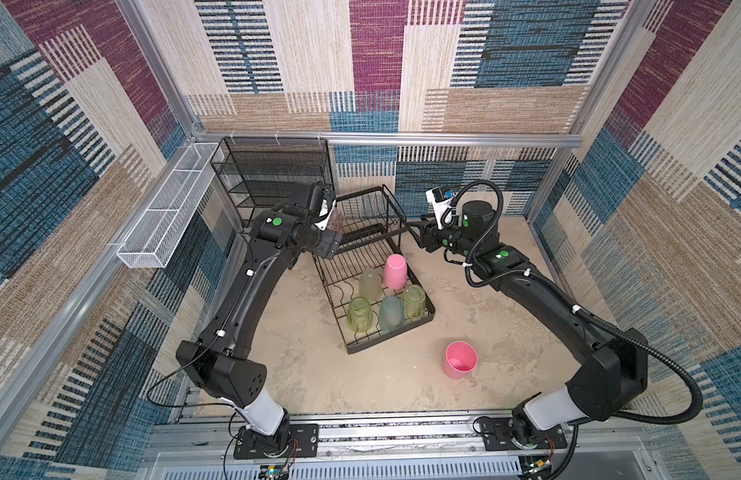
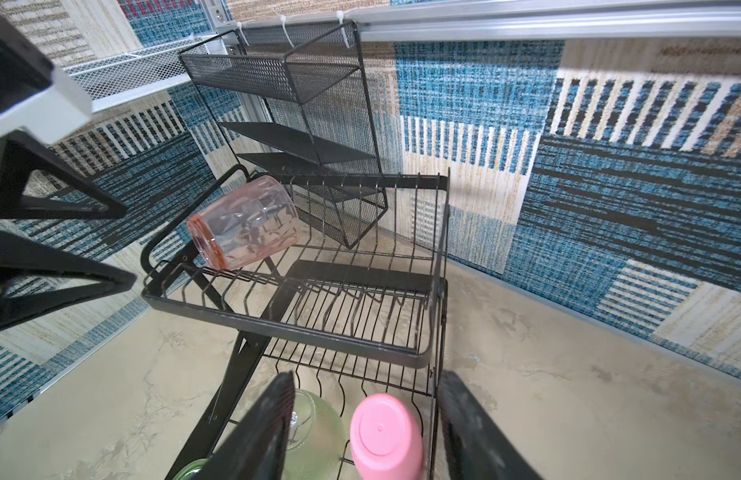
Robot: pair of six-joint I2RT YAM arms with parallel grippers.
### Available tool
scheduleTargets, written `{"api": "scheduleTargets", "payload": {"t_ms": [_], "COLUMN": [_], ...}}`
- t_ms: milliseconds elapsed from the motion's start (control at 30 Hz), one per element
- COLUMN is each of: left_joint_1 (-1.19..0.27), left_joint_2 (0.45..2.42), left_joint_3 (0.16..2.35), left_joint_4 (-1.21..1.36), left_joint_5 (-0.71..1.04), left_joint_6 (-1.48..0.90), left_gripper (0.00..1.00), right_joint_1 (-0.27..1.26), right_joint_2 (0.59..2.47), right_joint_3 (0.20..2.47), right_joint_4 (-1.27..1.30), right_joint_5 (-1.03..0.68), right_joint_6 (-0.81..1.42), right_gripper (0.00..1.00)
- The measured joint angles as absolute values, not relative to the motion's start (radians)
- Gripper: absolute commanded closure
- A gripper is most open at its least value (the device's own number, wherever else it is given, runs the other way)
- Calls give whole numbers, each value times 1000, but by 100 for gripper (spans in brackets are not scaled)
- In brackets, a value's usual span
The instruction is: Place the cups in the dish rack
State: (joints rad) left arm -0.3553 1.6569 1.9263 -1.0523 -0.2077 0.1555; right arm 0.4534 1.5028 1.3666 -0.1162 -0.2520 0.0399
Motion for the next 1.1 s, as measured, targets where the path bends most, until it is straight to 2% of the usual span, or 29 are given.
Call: {"api": "scheduleTargets", "payload": {"t_ms": [400, 733, 1100], "left_joint_1": [-367, -371, -374], "left_joint_2": [1853, 1997, 2085], "left_joint_3": [2138, 2288, 2378], "left_joint_4": [-1019, -1109, -1180], "left_joint_5": [-255, -318, -365], "left_joint_6": [80, -74, -131], "left_gripper": [12, 11, 13], "right_joint_1": [467, 469, 469], "right_joint_2": [1498, 1498, 1492], "right_joint_3": [1341, 1339, 1327], "right_joint_4": [-118, -126, -125], "right_joint_5": [-251, -239, -234], "right_joint_6": [48, 48, 48], "right_gripper": [40, 36, 34]}}
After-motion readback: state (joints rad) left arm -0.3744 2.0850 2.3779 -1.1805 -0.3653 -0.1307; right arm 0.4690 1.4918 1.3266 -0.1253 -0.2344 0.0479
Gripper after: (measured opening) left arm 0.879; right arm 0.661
